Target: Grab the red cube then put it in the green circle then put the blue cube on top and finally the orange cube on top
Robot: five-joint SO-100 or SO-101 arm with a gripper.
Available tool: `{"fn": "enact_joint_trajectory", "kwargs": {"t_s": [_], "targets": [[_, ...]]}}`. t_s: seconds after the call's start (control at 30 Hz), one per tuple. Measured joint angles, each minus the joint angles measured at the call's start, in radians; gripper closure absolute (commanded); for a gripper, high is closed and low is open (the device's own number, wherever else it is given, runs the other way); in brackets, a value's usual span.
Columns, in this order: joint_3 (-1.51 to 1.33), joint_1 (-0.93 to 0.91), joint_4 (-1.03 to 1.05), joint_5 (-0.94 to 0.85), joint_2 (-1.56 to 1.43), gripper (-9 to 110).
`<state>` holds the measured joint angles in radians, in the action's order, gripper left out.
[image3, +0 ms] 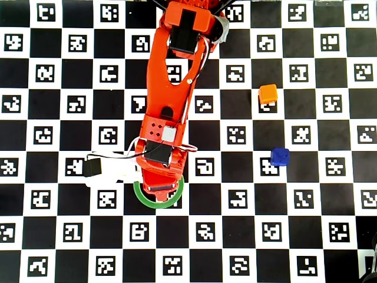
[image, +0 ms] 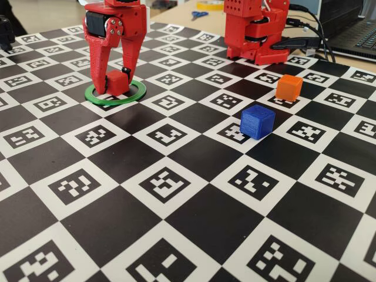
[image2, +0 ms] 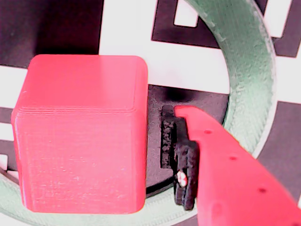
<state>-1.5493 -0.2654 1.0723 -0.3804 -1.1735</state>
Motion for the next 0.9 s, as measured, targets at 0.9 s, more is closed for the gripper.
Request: {"fn": "enact_joint_trajectory", "kwargs": {"t_s": [0.9], "targets": [[0.120, -0.041, 0.215, 0.021, -0.067, 50]]}}
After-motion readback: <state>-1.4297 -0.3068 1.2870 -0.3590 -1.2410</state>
